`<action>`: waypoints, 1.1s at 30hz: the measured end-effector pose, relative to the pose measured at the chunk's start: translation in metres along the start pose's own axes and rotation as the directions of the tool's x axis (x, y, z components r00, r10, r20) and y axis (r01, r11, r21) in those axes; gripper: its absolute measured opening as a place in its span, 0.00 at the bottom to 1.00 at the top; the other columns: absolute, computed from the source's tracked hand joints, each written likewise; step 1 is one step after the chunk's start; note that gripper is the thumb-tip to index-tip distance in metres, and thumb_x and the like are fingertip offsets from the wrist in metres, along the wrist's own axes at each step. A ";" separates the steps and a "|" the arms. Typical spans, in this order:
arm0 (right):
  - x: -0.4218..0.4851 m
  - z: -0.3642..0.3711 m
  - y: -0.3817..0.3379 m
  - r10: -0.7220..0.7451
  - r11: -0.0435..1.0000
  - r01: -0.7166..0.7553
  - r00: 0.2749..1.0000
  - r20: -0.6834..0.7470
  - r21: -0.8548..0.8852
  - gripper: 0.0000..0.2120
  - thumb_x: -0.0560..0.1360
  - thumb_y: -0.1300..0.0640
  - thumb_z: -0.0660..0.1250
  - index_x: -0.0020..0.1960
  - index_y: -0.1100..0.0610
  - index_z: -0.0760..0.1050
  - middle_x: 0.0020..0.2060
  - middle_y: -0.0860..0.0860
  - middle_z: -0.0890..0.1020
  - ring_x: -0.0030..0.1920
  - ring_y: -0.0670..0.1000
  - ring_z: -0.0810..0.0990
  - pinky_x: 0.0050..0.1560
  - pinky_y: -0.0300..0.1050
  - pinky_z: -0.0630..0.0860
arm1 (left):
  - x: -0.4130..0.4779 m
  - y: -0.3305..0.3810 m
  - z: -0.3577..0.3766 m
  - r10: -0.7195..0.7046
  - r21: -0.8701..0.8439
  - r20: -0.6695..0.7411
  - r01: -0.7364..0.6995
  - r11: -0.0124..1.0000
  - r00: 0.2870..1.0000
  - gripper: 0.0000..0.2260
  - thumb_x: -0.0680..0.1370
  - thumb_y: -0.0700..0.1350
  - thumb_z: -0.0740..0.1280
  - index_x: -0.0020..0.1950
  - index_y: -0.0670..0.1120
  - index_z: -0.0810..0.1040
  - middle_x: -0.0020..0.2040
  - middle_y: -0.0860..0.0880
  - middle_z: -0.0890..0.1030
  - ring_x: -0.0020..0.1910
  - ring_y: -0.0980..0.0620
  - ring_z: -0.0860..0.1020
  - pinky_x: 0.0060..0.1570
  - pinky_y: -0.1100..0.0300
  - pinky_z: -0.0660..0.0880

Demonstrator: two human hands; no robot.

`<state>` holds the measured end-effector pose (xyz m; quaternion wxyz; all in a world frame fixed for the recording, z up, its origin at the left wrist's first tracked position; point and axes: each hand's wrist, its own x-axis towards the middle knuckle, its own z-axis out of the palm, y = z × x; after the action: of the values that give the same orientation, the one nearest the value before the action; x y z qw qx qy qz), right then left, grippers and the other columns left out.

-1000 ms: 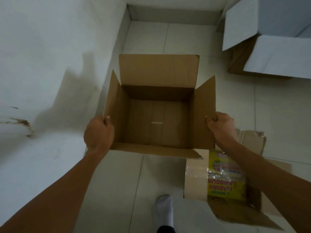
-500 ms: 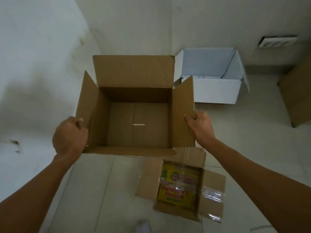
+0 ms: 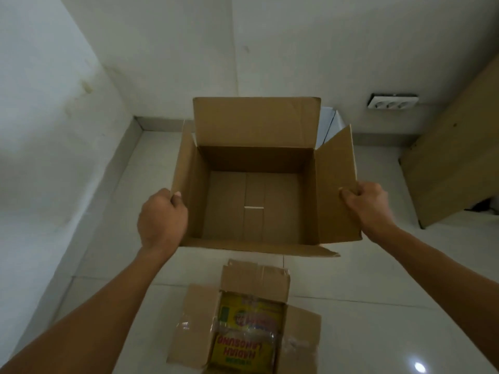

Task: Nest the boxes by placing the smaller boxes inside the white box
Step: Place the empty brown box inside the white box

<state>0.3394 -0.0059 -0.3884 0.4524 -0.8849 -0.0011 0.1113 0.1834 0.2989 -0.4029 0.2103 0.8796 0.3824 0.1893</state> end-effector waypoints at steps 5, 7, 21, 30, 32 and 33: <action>0.062 -0.035 -0.005 -0.019 0.999 0.017 0.998 -0.055 -0.041 0.11 0.77 0.52 0.63 0.37 0.54 0.70 0.35 0.52 0.79 0.35 0.53 0.80 0.34 0.42 0.76 | 0.037 0.060 0.040 0.015 -0.064 0.003 -0.015 0.998 1.000 0.17 0.80 0.44 0.60 0.30 0.47 0.64 0.27 0.49 0.68 0.26 0.53 0.67 0.26 0.61 0.58; 0.093 -0.047 -0.010 -0.031 0.999 0.029 0.998 -0.061 -0.043 0.10 0.77 0.52 0.63 0.39 0.56 0.71 0.38 0.54 0.80 0.37 0.54 0.81 0.36 0.44 0.76 | 0.059 0.083 0.056 0.019 -0.097 -0.006 -0.019 0.995 1.000 0.18 0.80 0.44 0.60 0.30 0.47 0.64 0.27 0.48 0.68 0.26 0.52 0.67 0.26 0.61 0.58; 0.351 -0.060 -0.007 -0.061 0.998 0.061 0.998 -0.006 0.008 0.13 0.78 0.54 0.61 0.55 0.63 0.74 0.50 0.58 0.80 0.46 0.56 0.80 0.45 0.50 0.78 | 0.210 0.199 0.219 -0.056 -0.031 -0.075 0.053 0.998 0.996 0.17 0.81 0.48 0.59 0.32 0.49 0.63 0.29 0.51 0.67 0.27 0.55 0.66 0.27 0.60 0.57; 0.448 -0.052 0.002 0.135 0.990 -0.134 0.990 -0.032 0.040 0.15 0.77 0.56 0.64 0.60 0.61 0.73 0.59 0.59 0.78 0.53 0.57 0.79 0.51 0.53 0.75 | 0.303 0.243 0.264 -0.004 0.045 0.017 0.004 0.999 1.000 0.18 0.76 0.47 0.63 0.28 0.47 0.61 0.26 0.49 0.66 0.26 0.49 0.66 0.29 0.59 0.59; 0.459 -0.053 -0.001 0.144 0.990 -0.144 0.989 -0.034 0.012 0.15 0.76 0.56 0.65 0.60 0.62 0.74 0.59 0.60 0.79 0.52 0.57 0.79 0.51 0.53 0.75 | 0.312 0.247 0.268 0.006 0.059 0.030 -0.007 0.998 1.000 0.18 0.77 0.47 0.63 0.28 0.47 0.63 0.26 0.49 0.67 0.25 0.51 0.66 0.28 0.60 0.59; 0.463 -0.053 -0.003 0.135 0.991 -0.136 0.990 -0.038 -0.005 0.15 0.75 0.56 0.65 0.59 0.63 0.74 0.58 0.61 0.79 0.50 0.56 0.79 0.50 0.52 0.75 | 0.314 0.250 0.269 0.008 0.061 0.029 -0.009 0.998 1.000 0.18 0.77 0.47 0.63 0.29 0.47 0.63 0.26 0.49 0.67 0.25 0.52 0.66 0.28 0.60 0.59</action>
<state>0.8012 0.0007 -0.4468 0.4403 -0.8866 0.0671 0.1252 0.6639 0.3195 -0.4463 0.1879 0.8900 0.3811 0.1654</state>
